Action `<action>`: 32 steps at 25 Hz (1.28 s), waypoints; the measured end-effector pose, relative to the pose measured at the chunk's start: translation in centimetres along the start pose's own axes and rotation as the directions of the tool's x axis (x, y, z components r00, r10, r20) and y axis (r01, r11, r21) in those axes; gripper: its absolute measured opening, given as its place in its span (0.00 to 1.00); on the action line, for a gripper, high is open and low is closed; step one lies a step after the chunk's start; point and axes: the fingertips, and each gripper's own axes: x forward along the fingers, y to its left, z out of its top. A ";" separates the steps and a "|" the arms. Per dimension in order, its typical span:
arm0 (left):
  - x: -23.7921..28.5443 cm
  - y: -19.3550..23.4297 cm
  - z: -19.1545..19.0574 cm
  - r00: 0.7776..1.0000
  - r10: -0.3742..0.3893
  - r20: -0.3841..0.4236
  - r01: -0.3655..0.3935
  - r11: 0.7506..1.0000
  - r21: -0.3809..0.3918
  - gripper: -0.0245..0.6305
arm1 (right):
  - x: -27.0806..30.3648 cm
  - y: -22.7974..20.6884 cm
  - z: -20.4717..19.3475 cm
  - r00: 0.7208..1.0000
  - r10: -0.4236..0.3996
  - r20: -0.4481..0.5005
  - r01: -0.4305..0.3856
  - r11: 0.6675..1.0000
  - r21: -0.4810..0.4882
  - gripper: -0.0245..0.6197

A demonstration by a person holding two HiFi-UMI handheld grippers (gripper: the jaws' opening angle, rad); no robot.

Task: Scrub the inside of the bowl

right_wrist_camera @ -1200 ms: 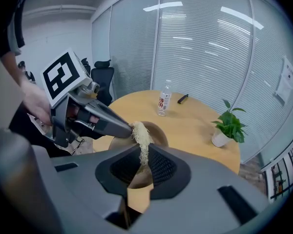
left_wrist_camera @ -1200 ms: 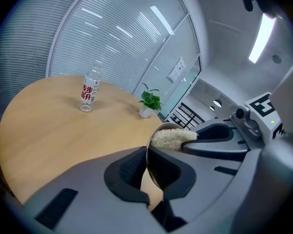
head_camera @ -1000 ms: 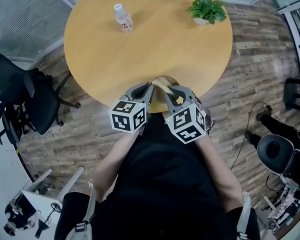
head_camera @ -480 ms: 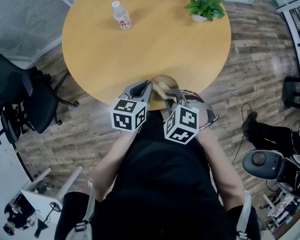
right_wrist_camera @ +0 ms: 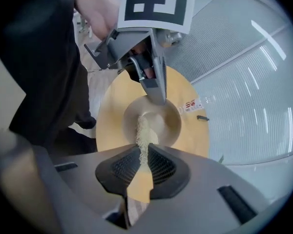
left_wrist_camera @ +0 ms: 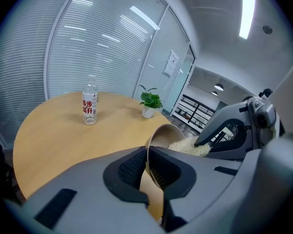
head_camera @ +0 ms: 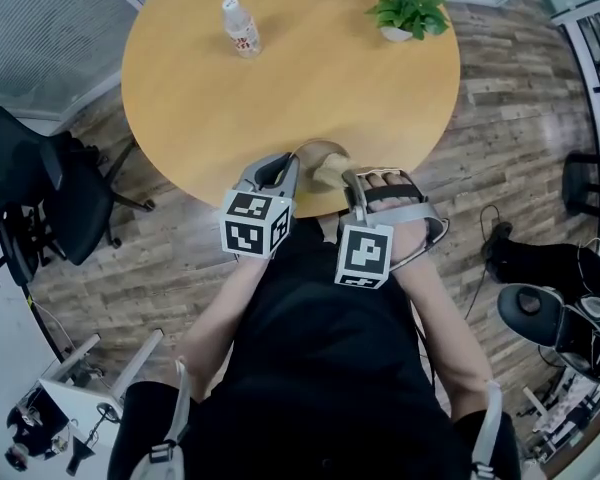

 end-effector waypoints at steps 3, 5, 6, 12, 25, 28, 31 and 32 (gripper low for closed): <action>0.0 -0.3 0.5 1.000 -0.007 0.013 0.007 1.000 0.003 0.07 | 0.3 0.0 -0.4 0.999 -0.015 -0.033 0.015 1.000 -0.015 0.11; 0.0 -0.6 0.9 1.000 -0.012 0.023 0.012 1.000 0.006 0.08 | 0.6 0.5 -0.5 0.999 0.000 -0.050 0.000 1.000 -0.009 0.11; -0.1 -0.7 1.0 1.000 -0.014 0.026 0.014 1.000 0.005 0.08 | 0.7 0.8 -0.4 0.998 0.009 -0.055 -0.010 1.000 -0.003 0.11; -0.3 -1.0 1.6 0.998 -0.033 0.050 0.035 0.999 -0.037 0.08 | 0.8 1.5 1.2 0.998 0.053 -0.019 -0.052 0.996 0.073 0.11; -0.7 -1.4 1.3 0.997 -0.033 0.068 0.036 0.998 -0.042 0.08 | 0.5 -0.5 3.2 0.984 0.016 0.177 -0.113 0.825 0.554 0.11; -1.0 -1.2 1.7 0.996 -0.021 0.091 0.024 0.999 -0.032 0.08 | 0.8 0.7 3.5 0.980 0.058 0.188 -0.151 0.836 0.527 0.11; -1.0 -1.1 1.9 0.996 -0.011 0.090 0.012 1.000 -0.017 0.08 | 1.0 1.3 3.5 0.982 0.075 0.175 -0.152 0.859 0.488 0.11; -1.0 -1.1 1.9 0.996 -0.008 0.086 0.009 1.000 -0.011 0.08 | 1.1 1.4 3.3 0.982 0.084 0.167 -0.155 0.865 0.478 0.11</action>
